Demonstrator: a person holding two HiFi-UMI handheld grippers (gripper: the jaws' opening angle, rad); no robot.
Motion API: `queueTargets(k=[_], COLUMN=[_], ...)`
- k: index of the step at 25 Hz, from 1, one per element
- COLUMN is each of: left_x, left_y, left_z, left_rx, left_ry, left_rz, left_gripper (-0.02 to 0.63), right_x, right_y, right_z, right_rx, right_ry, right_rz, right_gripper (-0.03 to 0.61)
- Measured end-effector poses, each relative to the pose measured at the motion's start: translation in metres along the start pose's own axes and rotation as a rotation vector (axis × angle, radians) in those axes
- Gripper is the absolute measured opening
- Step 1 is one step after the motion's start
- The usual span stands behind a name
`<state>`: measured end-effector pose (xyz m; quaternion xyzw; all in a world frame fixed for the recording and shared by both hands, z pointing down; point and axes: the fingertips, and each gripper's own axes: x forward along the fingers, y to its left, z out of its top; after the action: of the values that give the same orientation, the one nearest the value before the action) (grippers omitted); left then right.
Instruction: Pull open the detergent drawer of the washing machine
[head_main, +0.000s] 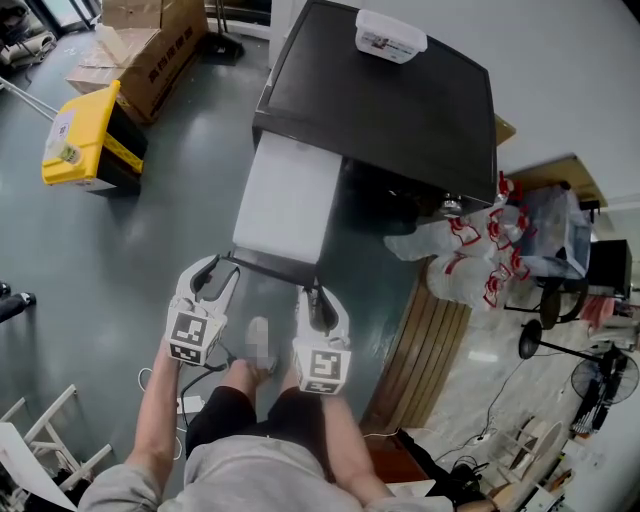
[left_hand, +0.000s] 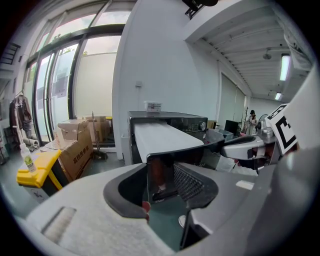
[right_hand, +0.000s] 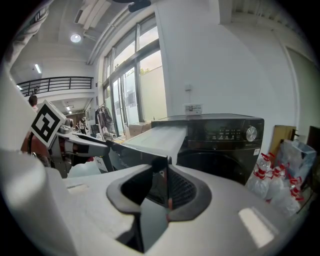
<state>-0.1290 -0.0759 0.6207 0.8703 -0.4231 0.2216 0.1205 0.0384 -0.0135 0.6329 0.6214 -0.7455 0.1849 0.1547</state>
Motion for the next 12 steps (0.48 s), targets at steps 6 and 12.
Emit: queueTargets(k=[6,12], left_x=[0.0008,0.0016], left_y=[0.0011,0.0016], left_z=[-0.0083,-0.0097], left_rx=[-0.008,-0.005], left_ry=[0.012,0.019], left_rz=[0.017,0.016], left_gripper=[0.161,0.161], right_x=[0.0010,0.0016], right_y=[-0.0005,-0.0002], right_z=[-0.0071,-0.0065], right_rx=[-0.004,0.002], right_ry=[0.018,0.017], right_rz=[0.008,0.008], right_gripper=[0.100,0.101])
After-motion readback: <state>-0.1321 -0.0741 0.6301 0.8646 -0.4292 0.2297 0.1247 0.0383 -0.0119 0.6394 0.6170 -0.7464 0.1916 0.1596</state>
